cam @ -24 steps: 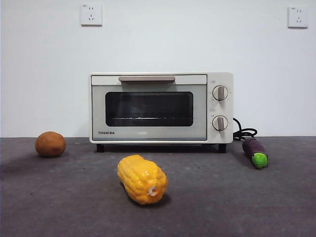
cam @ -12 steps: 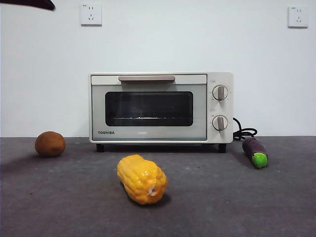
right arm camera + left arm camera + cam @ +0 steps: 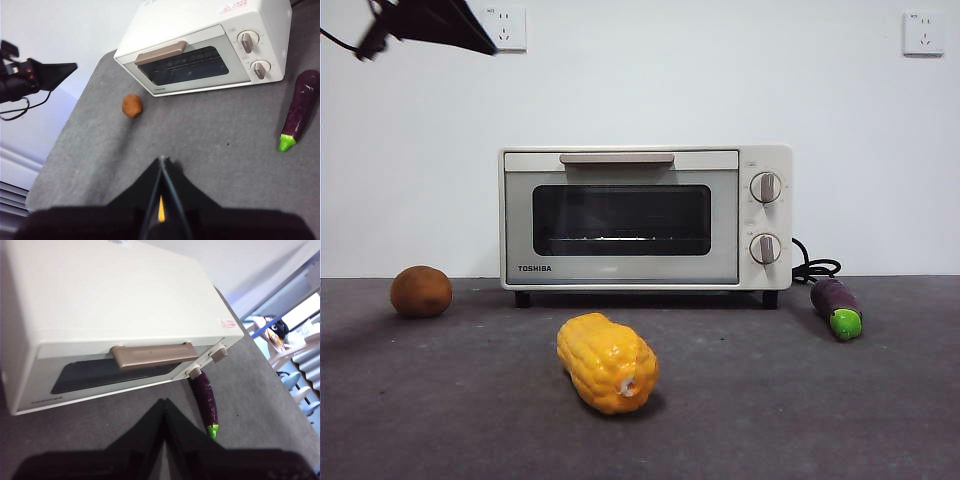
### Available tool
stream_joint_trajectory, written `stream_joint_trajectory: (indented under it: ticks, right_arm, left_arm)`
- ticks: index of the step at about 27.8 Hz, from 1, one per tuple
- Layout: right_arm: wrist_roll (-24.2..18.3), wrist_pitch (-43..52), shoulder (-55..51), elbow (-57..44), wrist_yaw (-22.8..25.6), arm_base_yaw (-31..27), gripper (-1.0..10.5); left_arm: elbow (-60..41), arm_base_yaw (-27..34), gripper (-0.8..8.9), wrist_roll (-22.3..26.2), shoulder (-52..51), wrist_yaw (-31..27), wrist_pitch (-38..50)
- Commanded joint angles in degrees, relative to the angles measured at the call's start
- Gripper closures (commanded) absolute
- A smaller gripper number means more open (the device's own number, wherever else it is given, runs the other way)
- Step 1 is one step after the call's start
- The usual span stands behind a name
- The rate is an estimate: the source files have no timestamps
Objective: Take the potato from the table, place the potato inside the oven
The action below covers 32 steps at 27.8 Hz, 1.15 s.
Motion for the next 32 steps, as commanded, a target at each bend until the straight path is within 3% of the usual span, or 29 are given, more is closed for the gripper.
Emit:
stream_joint_trajectory:
  ticks: [1, 7, 15, 32]
  right_arm:
    - [-2.25, 0.22, 0.61, 0.76, -0.13, -0.02, 9.5]
    - [-2.38, 0.22, 1.01, 0.81, -0.15, -0.02, 9.5]
    - [-2.25, 0.22, 1.01, 0.81, -0.68, -0.02, 9.5]
    - [-2.36, 0.37, 3.15, 0.81, -1.31, -0.02, 9.5]
  left_arm:
    - [2.73, -1.27, 8.19, 0.9, 4.04, -0.02, -0.42]
    - [9.4, -3.69, 8.19, 0.42, 11.54, -0.52, -1.36]
    - [17.16, -6.45, 8.19, 0.44, 19.67, -6.21, -3.96]
    - [17.73, -11.02, 8.19, 0.42, 23.89, -14.25, 1.11]
